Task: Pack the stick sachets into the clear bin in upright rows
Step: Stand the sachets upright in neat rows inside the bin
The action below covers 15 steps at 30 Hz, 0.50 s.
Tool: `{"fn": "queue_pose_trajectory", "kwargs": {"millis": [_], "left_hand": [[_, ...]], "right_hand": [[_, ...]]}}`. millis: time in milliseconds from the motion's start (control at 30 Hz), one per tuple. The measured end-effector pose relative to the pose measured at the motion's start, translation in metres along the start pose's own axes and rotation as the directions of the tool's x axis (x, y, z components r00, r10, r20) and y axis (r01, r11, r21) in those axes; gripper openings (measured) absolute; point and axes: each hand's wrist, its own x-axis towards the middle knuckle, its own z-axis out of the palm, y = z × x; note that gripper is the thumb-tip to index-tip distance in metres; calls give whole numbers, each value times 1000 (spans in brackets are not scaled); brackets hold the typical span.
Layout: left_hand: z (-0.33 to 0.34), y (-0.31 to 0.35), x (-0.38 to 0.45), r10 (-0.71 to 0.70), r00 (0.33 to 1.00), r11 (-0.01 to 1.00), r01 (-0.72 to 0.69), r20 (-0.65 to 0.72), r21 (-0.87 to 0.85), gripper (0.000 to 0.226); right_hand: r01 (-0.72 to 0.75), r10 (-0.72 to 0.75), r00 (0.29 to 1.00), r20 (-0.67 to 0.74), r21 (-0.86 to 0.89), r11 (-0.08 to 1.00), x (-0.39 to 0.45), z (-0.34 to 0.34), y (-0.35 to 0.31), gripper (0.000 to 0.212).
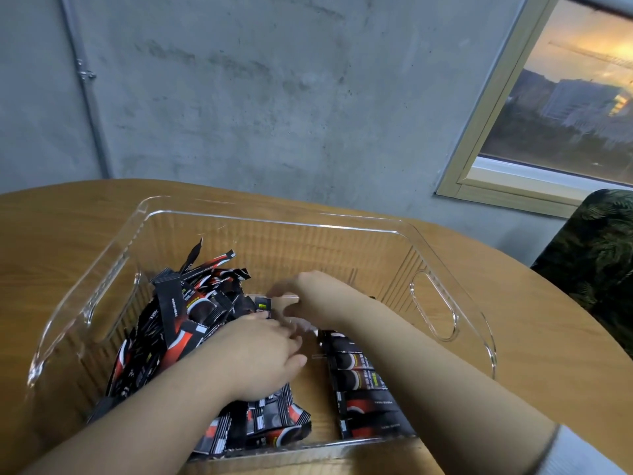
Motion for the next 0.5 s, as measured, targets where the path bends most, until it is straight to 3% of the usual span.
{"fn": "queue_pose_trajectory", "kwargs": {"millis": [100, 167, 367, 500], "left_hand": [[1, 0, 0, -3, 1000, 1000, 3, 23, -13, 54], [2, -1, 1, -6, 999, 1000, 6, 31, -13, 54], [1, 0, 1, -7, 999, 1000, 7, 37, -13, 54], [1, 0, 0, -5, 1000, 1000, 5, 31, -4, 54]], "right_hand": [[78, -74, 991, 112, -25, 997, 23, 6, -7, 57], [138, -124, 980, 157, -79, 987, 31, 9, -8, 54], [237, -215, 967, 140, -164, 958, 36, 9, -4, 33], [209, -202, 977, 61, -156, 965, 31, 2, 6, 16]]}}
